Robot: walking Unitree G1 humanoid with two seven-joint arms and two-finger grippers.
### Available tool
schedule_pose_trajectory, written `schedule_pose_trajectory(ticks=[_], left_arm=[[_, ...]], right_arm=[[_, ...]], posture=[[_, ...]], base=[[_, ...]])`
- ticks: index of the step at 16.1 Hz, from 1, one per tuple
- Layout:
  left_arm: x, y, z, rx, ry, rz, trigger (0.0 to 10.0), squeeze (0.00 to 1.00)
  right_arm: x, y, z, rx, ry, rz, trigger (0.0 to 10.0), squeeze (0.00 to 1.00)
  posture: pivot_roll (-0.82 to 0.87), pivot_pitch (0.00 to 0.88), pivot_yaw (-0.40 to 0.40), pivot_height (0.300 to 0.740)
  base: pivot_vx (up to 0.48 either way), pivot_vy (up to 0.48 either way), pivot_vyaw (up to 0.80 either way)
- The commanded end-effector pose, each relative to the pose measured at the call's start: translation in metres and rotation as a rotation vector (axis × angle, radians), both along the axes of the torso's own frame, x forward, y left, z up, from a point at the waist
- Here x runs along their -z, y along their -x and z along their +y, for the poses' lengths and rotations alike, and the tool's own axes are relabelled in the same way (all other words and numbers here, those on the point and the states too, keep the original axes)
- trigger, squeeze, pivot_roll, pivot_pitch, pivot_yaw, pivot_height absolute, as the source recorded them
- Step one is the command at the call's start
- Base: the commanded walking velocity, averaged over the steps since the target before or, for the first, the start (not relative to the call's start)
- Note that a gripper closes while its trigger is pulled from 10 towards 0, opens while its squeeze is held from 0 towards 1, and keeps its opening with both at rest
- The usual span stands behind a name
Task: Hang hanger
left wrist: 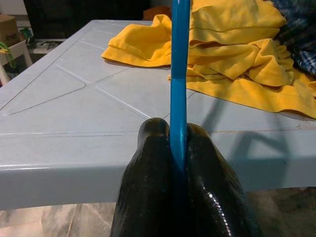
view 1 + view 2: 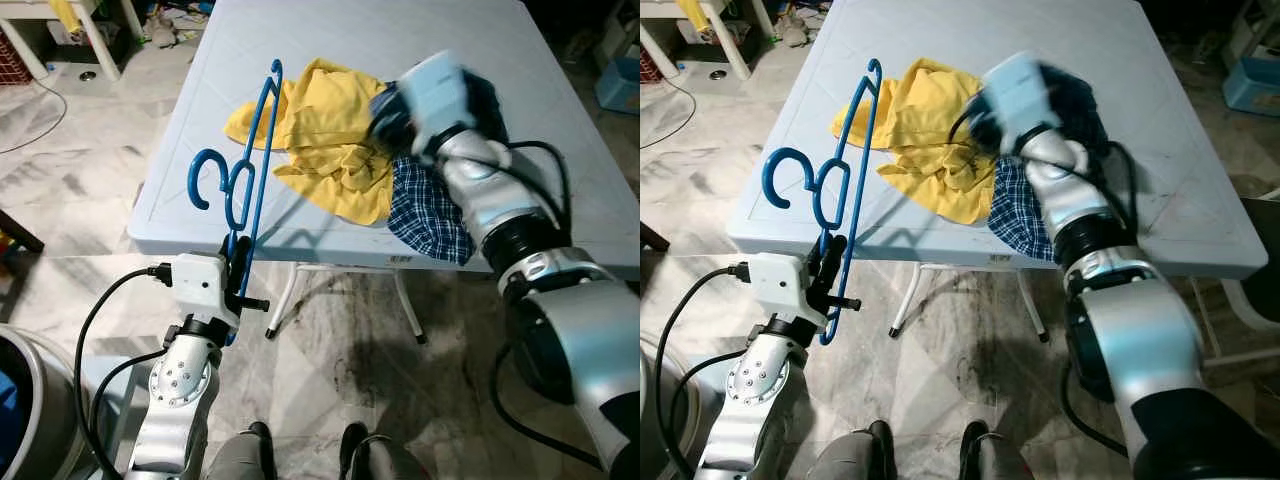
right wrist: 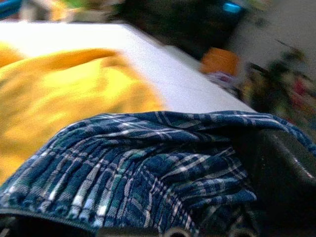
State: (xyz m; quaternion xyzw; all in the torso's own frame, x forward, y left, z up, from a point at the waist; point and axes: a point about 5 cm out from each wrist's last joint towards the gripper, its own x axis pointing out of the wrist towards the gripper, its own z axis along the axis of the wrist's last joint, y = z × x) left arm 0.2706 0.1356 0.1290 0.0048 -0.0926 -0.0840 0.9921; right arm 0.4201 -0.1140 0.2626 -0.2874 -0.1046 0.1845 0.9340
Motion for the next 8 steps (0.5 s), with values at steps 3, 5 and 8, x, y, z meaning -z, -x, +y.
schedule_pose_trajectory(ticks=[3,5,8], left_arm=[[0.029,0.002,0.003,-0.022,-0.017,0.151,10.0,0.00],[0.030,0.000,0.002,-0.014,-0.018,0.155,10.0,0.00],[0.032,-0.003,0.001,-0.006,-0.027,0.160,10.0,0.00]], right_arm=[[0.026,0.009,-0.016,-0.139,0.367,0.045,10.0,1.00],[0.022,0.012,-0.048,-0.115,0.508,0.007,10.0,1.00],[0.017,0.019,-0.076,-0.116,0.678,-0.020,10.0,1.00]], posture=[[0.16,0.222,-0.037,0.740],[0.14,0.217,-0.030,0.740],[0.13,0.207,-0.025,0.740]], base=[[0.000,0.000,0.00],[0.000,0.000,0.00],[0.000,0.000,0.00]])
